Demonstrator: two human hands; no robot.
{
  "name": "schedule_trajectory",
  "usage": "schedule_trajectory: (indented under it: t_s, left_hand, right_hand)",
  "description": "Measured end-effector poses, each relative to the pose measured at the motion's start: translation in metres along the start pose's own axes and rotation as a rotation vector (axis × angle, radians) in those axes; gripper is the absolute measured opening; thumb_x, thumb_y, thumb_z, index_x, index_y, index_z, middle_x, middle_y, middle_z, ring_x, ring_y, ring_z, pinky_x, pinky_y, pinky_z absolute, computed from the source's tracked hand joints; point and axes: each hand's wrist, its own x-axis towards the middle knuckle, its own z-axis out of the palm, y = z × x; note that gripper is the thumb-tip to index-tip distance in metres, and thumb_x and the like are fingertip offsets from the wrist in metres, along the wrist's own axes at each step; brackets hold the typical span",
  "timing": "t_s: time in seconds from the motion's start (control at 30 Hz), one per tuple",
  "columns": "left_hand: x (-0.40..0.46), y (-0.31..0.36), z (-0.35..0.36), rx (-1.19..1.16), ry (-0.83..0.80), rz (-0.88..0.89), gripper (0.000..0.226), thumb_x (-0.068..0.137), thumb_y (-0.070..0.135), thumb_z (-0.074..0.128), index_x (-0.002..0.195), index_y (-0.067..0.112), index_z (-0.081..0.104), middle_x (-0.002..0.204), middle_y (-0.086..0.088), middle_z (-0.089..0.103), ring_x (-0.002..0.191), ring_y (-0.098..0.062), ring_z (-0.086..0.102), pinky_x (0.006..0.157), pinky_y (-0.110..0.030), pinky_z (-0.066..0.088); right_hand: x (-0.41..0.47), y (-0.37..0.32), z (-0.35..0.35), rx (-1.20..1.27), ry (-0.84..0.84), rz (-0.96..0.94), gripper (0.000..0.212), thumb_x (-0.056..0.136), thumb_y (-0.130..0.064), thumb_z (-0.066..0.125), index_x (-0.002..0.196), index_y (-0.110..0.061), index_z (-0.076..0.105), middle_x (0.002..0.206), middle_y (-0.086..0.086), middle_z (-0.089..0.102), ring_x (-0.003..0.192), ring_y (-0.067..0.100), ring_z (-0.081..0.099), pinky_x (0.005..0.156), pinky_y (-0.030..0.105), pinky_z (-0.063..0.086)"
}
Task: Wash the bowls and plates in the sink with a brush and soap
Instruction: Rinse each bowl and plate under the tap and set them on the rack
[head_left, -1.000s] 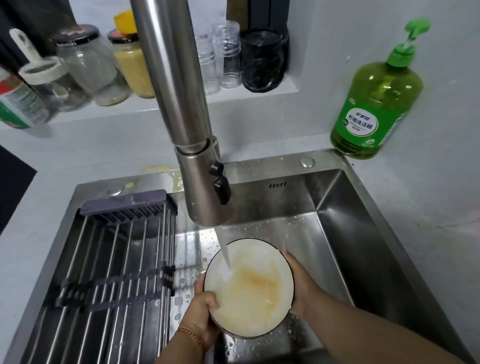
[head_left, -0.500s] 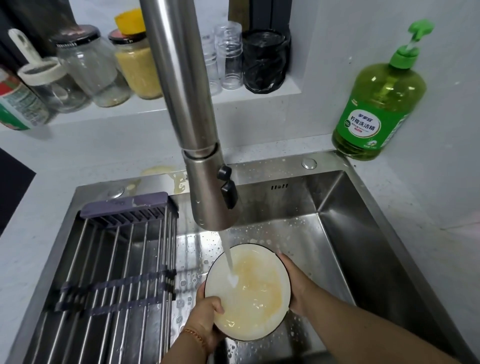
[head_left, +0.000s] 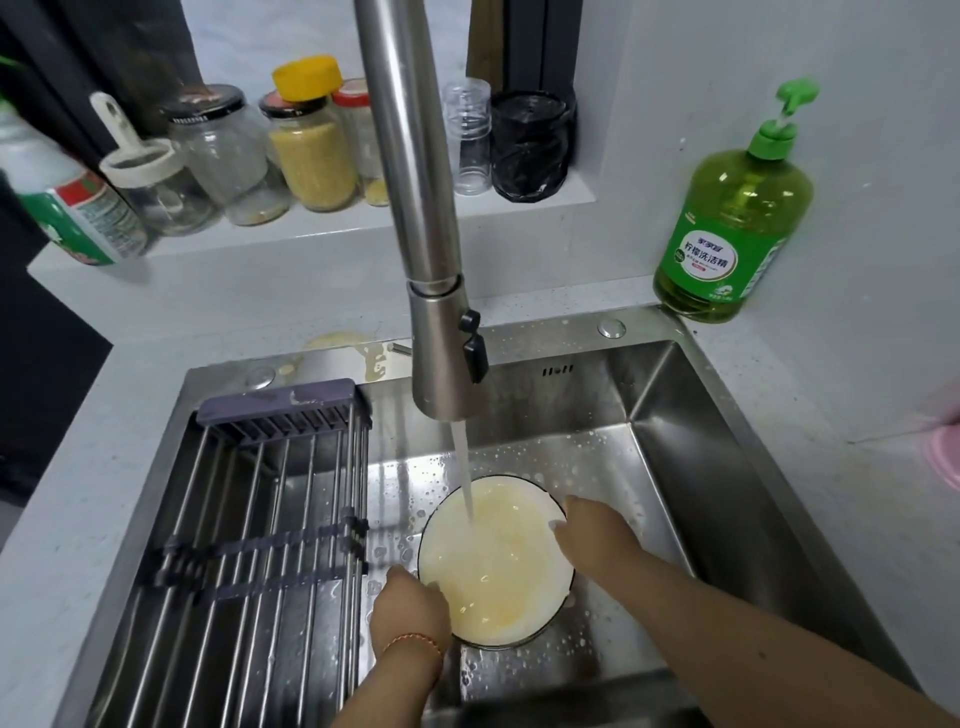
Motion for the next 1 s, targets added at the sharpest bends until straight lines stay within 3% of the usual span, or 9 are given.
schedule_trajectory:
  t_s: [0.13, 0.27, 0.37, 0.5, 0.63, 0.73, 0.8, 0.87, 1.0]
  left_hand:
    - [-0.003, 0.000, -0.001, -0.035, -0.016, -0.048, 0.033, 0.090, 0.014, 0.044, 0.121, 0.003, 0.045, 0.095, -0.018, 0.069, 0.085, -0.035, 0.069, 0.078, -0.040, 0.057]
    - [-0.015, 0.005, -0.012, -0.180, -0.002, -0.015, 0.021, 0.094, 0.015, 0.044, 0.109, 0.003, 0.052, 0.093, -0.016, 0.068, 0.087, -0.032, 0.066, 0.081, -0.035, 0.054]
    - [-0.026, 0.008, -0.021, -0.670, -0.133, -0.039, 0.022, 0.094, 0.013, 0.053, 0.112, 0.003, 0.057, 0.099, -0.017, 0.068, 0.093, -0.036, 0.066, 0.085, -0.047, 0.055]
    - [-0.050, 0.018, -0.042, -1.299, -0.443, -0.233, 0.028, 0.102, 0.032, 0.045, 0.117, 0.012, 0.057, 0.105, -0.015, 0.070, 0.092, -0.033, 0.067, 0.060, -0.044, 0.061]
    - [-0.057, 0.022, -0.053, -1.312, -0.462, -0.160, 0.042, 0.101, 0.043, 0.039, 0.127, 0.014, 0.056, 0.107, -0.011, 0.071, 0.092, -0.029, 0.067, 0.055, -0.038, 0.060]
    - [-0.061, 0.026, -0.054, -1.322, -0.468, -0.115, 0.044, 0.101, 0.044, 0.038, 0.132, 0.015, 0.052, 0.116, -0.012, 0.068, 0.099, -0.031, 0.066, 0.062, -0.039, 0.058]
    - [-0.064, 0.030, -0.057, -1.320, -0.484, -0.089, 0.049, 0.100, 0.048, 0.038, 0.133, 0.016, 0.052, 0.115, -0.012, 0.070, 0.100, -0.033, 0.068, 0.070, -0.043, 0.059]
    - [-0.064, 0.032, -0.059, -1.330, -0.528, -0.076, 0.055, 0.098, 0.053, 0.036, 0.133, 0.015, 0.053, 0.113, -0.014, 0.070, 0.095, -0.032, 0.070, 0.064, -0.042, 0.059]
    - [-0.066, 0.035, -0.061, -1.285, -0.609, -0.078, 0.068, 0.093, 0.063, 0.033, 0.130, 0.009, 0.054, 0.113, -0.018, 0.070, 0.101, -0.032, 0.069, 0.074, -0.042, 0.057]
  right_hand:
    - [-0.003, -0.002, -0.004, 0.125, -0.012, 0.035, 0.027, 0.096, -0.024, 0.045, 0.108, -0.005, 0.060, 0.103, 0.010, 0.063, 0.092, 0.027, 0.060, 0.076, 0.029, 0.048]
    - [-0.011, 0.000, -0.010, 0.354, -0.037, 0.094, 0.020, 0.097, -0.022, 0.047, 0.101, -0.006, 0.058, 0.078, 0.006, 0.060, 0.056, 0.025, 0.059, 0.045, 0.028, 0.049]
    - [-0.017, -0.002, -0.009, 0.550, -0.045, 0.101, 0.020, 0.097, -0.023, 0.050, 0.097, -0.005, 0.059, 0.071, 0.006, 0.058, 0.055, 0.023, 0.057, 0.050, 0.031, 0.049]
    - [-0.030, -0.010, -0.007, 0.642, 0.023, 0.077, 0.030, 0.095, -0.030, 0.054, 0.097, -0.001, 0.062, 0.072, 0.007, 0.058, 0.066, 0.024, 0.054, 0.064, 0.034, 0.046]
    - [-0.056, -0.016, -0.016, 0.091, 0.271, -0.146, 0.051, 0.087, -0.026, 0.060, 0.136, -0.019, 0.046, 0.130, -0.001, 0.051, 0.121, 0.021, 0.047, 0.102, 0.032, 0.038]
    - [-0.079, -0.025, -0.024, -0.318, 0.425, -0.445, 0.056, 0.073, -0.037, 0.064, 0.127, -0.021, 0.059, 0.131, 0.000, 0.057, 0.127, 0.020, 0.050, 0.115, 0.036, 0.021]
    - [-0.091, -0.033, -0.028, -0.391, 0.275, -0.569, 0.063, 0.078, -0.050, 0.033, 0.123, -0.018, 0.063, 0.134, 0.003, 0.057, 0.130, 0.018, 0.048, 0.117, 0.041, 0.007]
    - [-0.102, -0.042, -0.025, -0.347, 0.037, -0.610, 0.082, 0.079, -0.053, 0.003, 0.144, -0.018, 0.038, 0.155, 0.001, 0.029, 0.146, 0.012, 0.018, 0.118, 0.039, -0.004]
    - [-0.113, -0.075, -0.019, -0.074, -0.282, -0.644, 0.053, 0.100, -0.030, 0.020, 0.153, -0.028, 0.016, 0.160, -0.010, 0.005, 0.146, 0.004, -0.004, 0.118, 0.035, -0.007]
